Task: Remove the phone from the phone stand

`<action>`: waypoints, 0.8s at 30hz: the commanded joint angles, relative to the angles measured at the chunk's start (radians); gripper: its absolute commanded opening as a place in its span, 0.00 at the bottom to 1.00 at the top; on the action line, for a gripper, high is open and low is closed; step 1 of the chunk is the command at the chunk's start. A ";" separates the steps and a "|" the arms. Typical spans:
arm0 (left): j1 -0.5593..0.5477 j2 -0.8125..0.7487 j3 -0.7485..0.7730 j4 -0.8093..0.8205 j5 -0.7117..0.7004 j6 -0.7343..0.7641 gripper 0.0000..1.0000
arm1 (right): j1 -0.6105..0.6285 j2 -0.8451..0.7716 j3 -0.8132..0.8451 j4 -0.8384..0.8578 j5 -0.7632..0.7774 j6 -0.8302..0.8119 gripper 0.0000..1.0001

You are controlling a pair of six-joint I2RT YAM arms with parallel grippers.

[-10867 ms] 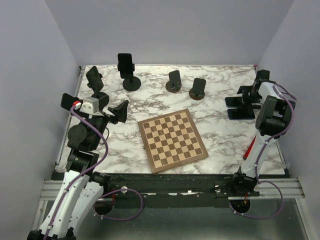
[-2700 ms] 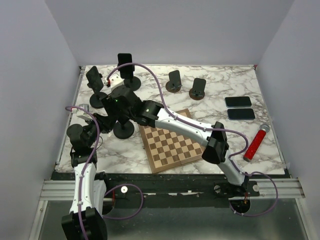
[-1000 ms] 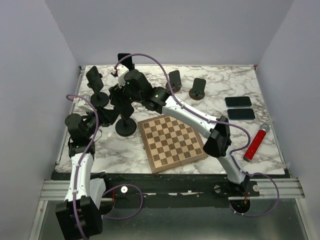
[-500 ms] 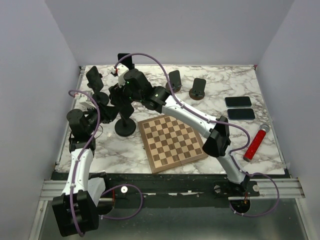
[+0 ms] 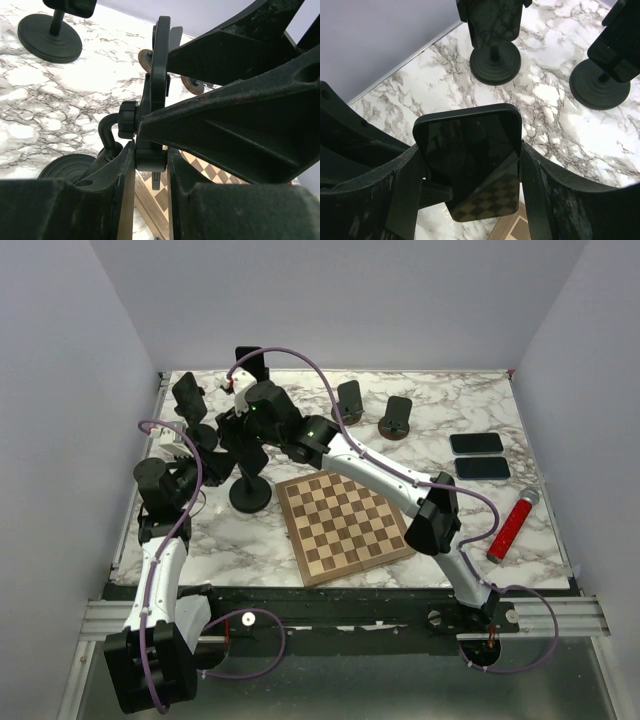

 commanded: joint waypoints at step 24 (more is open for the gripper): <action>0.029 -0.062 -0.019 -0.129 0.132 0.135 0.00 | -0.208 -0.038 -0.219 0.354 -0.036 -0.089 0.01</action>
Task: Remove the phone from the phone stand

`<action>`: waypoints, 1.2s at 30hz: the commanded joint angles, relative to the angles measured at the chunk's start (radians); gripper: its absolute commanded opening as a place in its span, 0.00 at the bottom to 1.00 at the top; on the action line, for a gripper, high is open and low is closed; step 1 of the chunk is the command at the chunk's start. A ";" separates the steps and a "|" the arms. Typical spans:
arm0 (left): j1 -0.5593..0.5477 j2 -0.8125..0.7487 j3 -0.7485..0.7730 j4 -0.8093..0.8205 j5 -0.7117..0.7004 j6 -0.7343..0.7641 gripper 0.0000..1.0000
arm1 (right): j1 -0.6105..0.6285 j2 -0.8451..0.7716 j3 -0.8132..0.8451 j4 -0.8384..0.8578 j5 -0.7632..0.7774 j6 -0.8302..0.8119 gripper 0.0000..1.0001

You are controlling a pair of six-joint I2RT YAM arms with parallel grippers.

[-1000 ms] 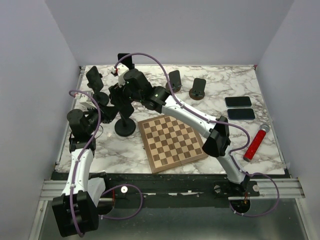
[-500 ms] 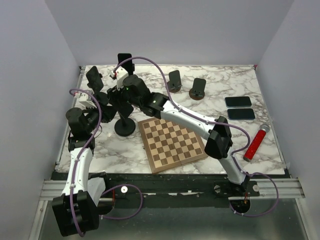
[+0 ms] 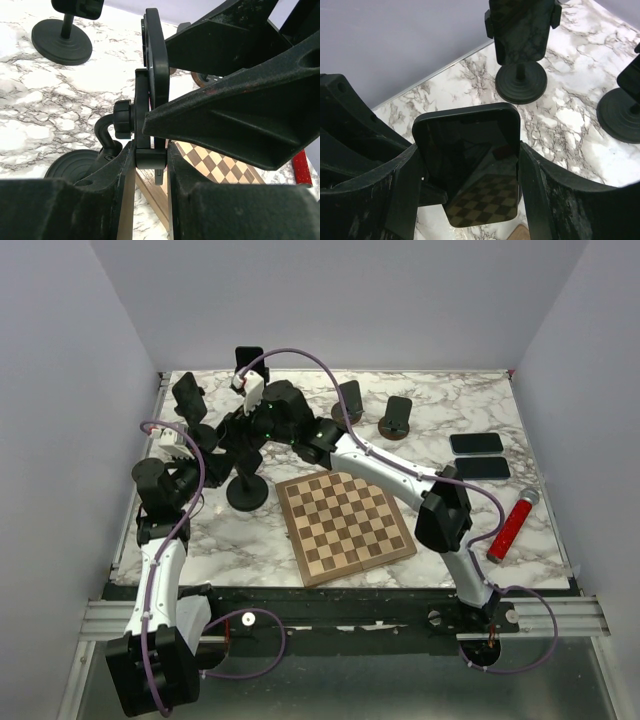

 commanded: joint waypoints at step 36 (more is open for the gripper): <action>0.011 -0.003 -0.013 -0.091 0.119 0.062 0.00 | -0.266 0.198 0.361 -0.150 -0.480 -0.158 0.01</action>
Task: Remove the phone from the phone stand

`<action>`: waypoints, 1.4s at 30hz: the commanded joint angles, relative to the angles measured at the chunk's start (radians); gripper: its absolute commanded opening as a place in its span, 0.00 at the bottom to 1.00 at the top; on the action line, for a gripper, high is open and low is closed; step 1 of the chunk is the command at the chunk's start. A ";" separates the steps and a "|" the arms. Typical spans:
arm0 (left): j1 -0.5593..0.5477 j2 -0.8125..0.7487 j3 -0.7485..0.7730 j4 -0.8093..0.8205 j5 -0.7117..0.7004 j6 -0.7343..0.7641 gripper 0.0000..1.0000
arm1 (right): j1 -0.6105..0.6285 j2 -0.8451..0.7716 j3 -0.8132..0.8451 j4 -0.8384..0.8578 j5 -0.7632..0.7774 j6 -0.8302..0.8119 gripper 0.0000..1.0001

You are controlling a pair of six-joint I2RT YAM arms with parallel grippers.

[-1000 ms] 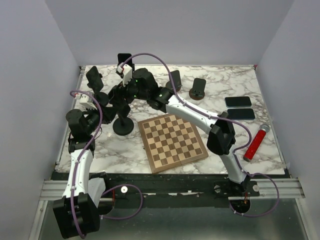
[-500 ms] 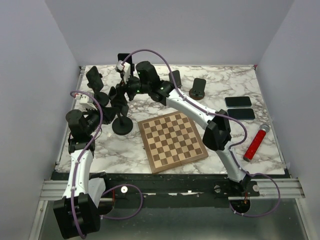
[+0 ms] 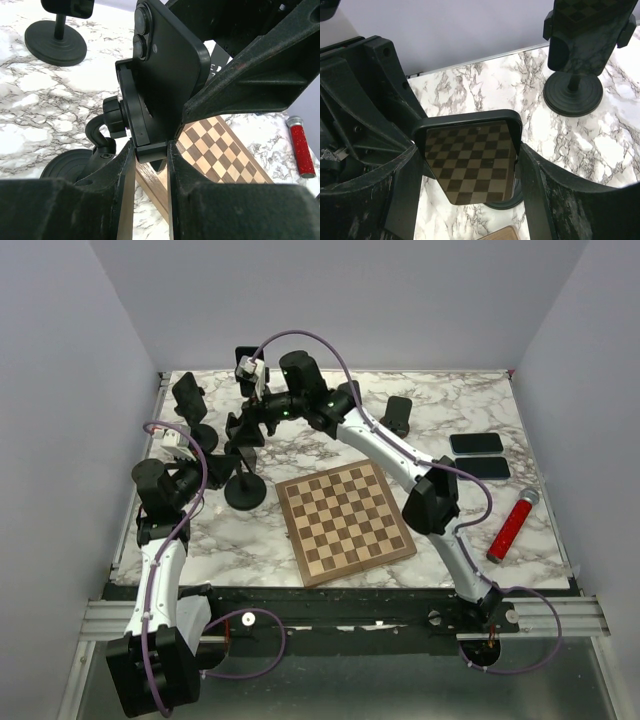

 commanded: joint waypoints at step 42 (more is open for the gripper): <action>0.152 -0.169 0.121 -0.511 -0.730 0.120 0.00 | -0.199 -0.631 -0.525 -0.256 0.764 0.337 0.01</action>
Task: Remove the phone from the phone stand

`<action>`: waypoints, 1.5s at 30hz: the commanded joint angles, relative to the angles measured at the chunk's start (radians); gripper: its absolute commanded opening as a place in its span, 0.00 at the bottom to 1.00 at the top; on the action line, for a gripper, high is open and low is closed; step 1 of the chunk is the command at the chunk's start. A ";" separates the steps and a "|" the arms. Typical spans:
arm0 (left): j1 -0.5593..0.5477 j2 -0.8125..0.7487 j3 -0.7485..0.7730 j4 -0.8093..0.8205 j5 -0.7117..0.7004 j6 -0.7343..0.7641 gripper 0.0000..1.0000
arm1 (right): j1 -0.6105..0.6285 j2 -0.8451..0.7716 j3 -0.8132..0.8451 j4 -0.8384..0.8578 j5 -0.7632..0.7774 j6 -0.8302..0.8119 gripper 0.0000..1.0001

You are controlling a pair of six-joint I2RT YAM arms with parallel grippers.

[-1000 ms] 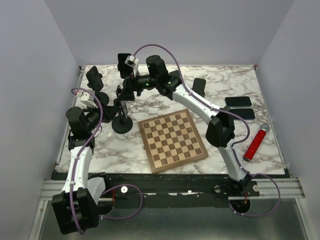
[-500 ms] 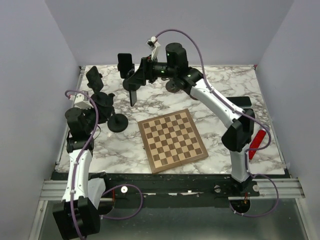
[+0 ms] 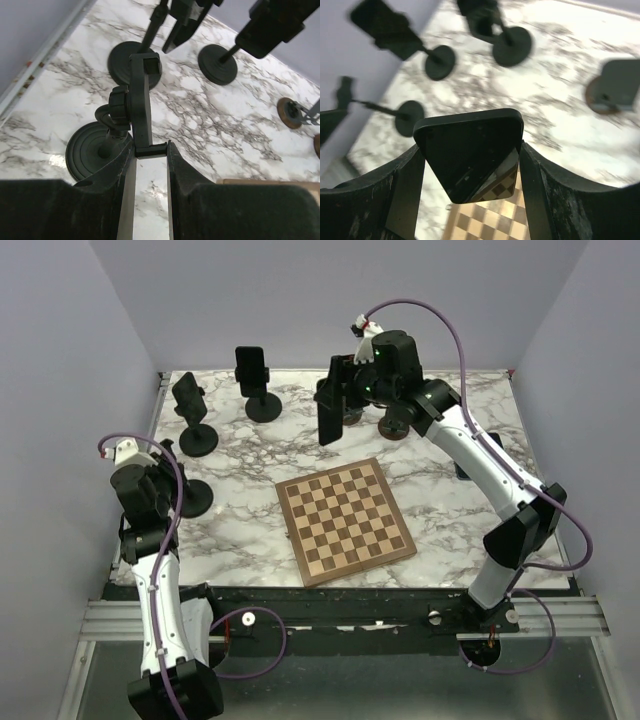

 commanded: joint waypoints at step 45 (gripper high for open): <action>-0.525 0.045 0.313 -0.070 -0.559 0.099 0.96 | -0.993 -0.046 -0.690 -0.321 0.151 0.644 0.01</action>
